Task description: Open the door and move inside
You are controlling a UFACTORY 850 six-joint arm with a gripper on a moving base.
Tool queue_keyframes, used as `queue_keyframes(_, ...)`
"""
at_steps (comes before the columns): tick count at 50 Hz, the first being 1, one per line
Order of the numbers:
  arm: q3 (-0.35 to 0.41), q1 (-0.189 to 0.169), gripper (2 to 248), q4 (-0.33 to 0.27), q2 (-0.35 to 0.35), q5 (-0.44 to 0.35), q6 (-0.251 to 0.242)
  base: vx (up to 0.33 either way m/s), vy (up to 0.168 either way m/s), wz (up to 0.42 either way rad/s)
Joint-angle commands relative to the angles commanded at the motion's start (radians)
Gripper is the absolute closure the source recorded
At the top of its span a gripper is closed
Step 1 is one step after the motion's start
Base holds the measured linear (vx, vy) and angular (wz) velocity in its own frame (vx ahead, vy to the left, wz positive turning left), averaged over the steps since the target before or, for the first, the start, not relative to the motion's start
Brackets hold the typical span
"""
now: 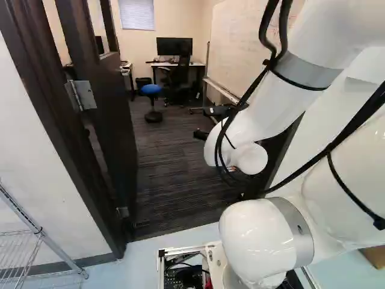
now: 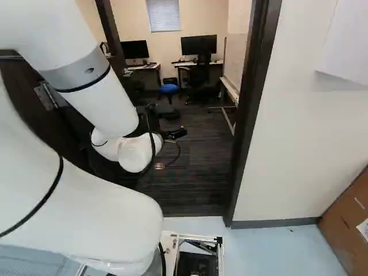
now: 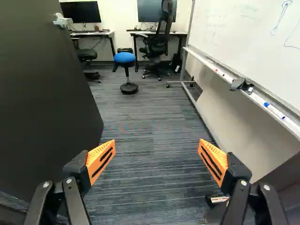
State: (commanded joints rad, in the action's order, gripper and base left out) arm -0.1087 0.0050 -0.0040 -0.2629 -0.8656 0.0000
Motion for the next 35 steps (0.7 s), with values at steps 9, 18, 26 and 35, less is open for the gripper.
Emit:
queue_keyframes(9,0.015,-0.004,3,0.003,-0.012,-0.005,0.0,0.0,0.0,0.0)
queue_keyframes(18,0.021,-0.005,3,0.004,-0.016,-0.007,0.0,0.0,0.0,0.0)
queue_keyframes(26,0.021,-0.005,3,0.004,-0.016,-0.007,0.0,0.0,0.0,0.0)
queue_keyframes(35,0.021,-0.005,3,0.004,-0.016,-0.007,0.0,0.0,0.0,0.0)
